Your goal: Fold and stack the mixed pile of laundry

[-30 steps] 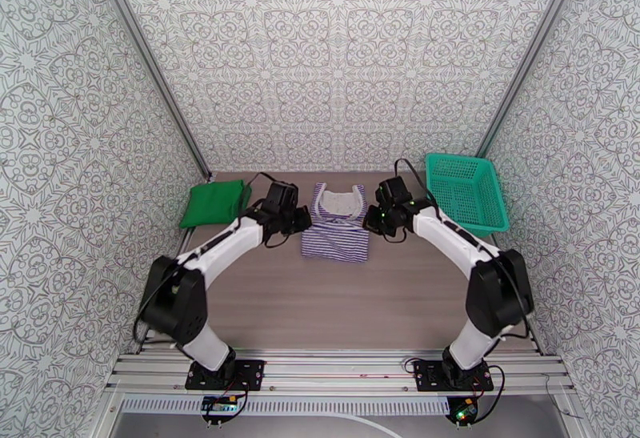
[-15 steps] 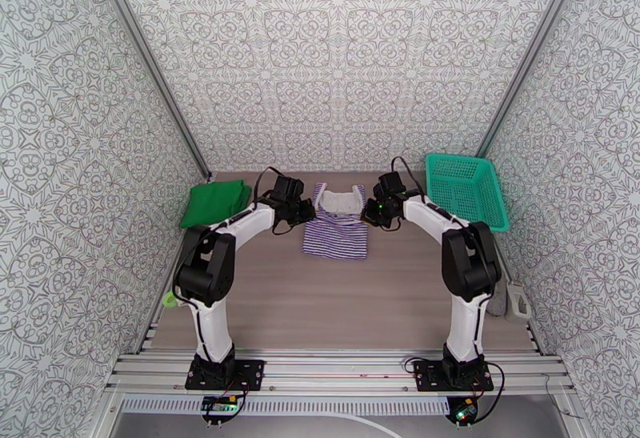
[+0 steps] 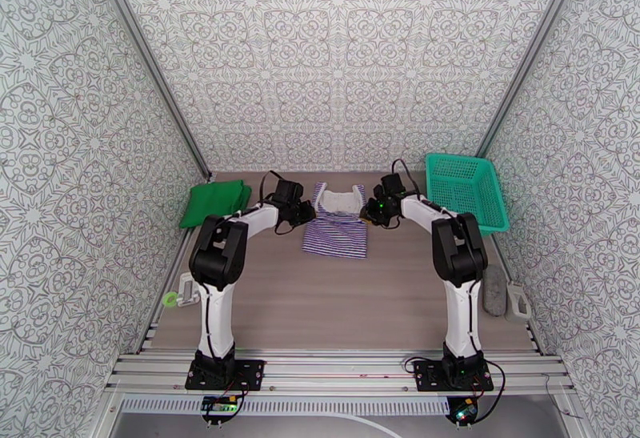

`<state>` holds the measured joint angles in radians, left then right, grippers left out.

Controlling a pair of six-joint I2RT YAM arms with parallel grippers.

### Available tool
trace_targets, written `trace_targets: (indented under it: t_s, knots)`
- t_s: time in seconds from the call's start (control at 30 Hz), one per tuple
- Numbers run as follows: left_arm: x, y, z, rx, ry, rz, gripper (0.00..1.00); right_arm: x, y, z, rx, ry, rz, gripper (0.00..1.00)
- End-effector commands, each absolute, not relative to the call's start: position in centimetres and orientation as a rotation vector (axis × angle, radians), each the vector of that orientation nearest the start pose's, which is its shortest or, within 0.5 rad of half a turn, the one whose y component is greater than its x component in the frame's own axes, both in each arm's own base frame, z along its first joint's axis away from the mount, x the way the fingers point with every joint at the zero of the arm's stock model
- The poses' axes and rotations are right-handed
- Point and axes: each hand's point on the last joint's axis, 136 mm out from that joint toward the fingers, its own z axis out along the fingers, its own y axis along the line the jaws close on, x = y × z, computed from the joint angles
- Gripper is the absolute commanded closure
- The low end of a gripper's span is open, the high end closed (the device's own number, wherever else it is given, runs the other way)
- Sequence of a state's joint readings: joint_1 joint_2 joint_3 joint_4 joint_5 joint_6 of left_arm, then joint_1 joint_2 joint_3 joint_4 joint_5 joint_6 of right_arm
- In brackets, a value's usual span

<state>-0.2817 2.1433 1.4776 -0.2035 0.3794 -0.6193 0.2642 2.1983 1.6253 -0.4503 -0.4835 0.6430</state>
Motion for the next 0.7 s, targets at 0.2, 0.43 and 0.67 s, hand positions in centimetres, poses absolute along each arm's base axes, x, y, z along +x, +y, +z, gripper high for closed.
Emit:
trace_targets:
  t_s: [0.2,0.43,0.67]
  knots:
    - [54.0,-19.5,7.4,-0.326,2.398,-0.915,0.57,52.9,21.6,7.1,0.285,2.546,1.079,0.65]
    - [53.0,-17.4,11.4,-0.304,2.348,-0.849,0.56,53.7,20.6,11.0,0.262,2.46,1.097,0.59]
    - [47.0,-19.8,13.0,-0.092,2.437,-0.812,0.63,50.1,22.1,11.2,0.213,2.466,1.104,0.63]
